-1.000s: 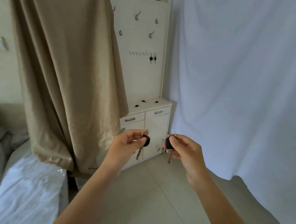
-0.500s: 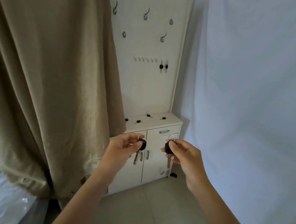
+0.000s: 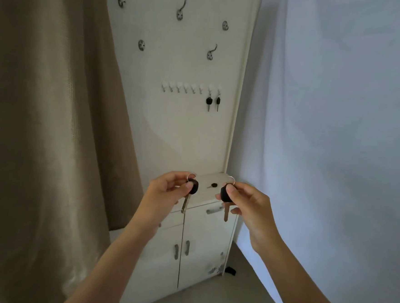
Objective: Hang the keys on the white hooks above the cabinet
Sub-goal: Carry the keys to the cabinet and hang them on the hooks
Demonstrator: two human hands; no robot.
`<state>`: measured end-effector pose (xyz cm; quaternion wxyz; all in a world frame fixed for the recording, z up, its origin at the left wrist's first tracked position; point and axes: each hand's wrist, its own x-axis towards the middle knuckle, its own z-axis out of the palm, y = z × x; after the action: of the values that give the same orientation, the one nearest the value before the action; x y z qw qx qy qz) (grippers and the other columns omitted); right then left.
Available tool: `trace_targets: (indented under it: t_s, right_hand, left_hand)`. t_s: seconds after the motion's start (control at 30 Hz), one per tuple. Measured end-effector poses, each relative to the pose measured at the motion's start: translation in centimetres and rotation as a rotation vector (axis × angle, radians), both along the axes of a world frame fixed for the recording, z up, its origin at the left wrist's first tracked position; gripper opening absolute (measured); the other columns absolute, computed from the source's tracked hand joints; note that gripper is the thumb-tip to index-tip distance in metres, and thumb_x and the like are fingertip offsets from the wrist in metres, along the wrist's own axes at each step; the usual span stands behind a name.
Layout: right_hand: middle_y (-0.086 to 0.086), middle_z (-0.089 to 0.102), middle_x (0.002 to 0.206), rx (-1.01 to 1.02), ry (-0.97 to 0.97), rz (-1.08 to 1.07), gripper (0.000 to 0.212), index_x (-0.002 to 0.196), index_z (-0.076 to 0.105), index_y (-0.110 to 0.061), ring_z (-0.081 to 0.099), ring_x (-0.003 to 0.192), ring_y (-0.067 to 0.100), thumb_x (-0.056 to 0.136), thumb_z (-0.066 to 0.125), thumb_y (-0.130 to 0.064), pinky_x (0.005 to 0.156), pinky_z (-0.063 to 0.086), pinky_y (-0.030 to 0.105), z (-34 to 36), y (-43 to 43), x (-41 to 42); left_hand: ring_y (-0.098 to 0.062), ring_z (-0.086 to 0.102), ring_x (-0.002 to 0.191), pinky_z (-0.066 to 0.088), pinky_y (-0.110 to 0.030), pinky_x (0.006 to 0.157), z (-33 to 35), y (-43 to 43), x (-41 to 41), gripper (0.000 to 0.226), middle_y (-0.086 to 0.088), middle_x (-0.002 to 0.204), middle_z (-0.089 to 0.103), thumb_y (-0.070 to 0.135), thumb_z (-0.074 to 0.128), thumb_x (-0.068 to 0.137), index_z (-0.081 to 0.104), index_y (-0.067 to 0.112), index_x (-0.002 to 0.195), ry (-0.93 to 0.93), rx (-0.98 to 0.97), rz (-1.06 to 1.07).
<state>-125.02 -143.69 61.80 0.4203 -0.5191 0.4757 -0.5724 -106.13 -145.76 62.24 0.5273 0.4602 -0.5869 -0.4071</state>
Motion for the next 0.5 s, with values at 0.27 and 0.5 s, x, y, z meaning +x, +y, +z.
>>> trace_targets:
  t_s: [0.27, 0.5]
  right_hand:
    - [0.002, 0.077, 0.082, -0.02, 0.02, 0.093, 0.014, 0.098, 0.07, -0.015, 0.069, 0.071, 0.006, 0.09, 0.062, -0.022, 0.066, 0.047, 0.024, -0.1, -15.2, -2.7]
    - [0.003, 0.077, 0.083, -0.05, 0.048, 0.232, 0.013, 0.098, 0.07, -0.016, 0.068, 0.07, 0.01, 0.09, 0.061, -0.022, 0.067, 0.047, 0.026, 1.4, -30.1, -5.3]
  left_hand:
    - [0.006, 0.06, 0.061, 0.039, -0.005, 0.051, -0.1, -13.3, -2.7, 0.02, 0.004, 0.084, 0.071, 0.007, 0.062, 0.088, 0.069, 0.02, 0.102, 0.018, -0.025, 0.086]
    - [0.003, 0.059, 0.062, 0.04, -0.006, 0.053, 1.2, -25.3, -5.6, 0.022, 0.013, 0.077, 0.071, 0.009, 0.062, 0.089, 0.069, 0.03, 0.092, 0.033, -0.044, 0.232]
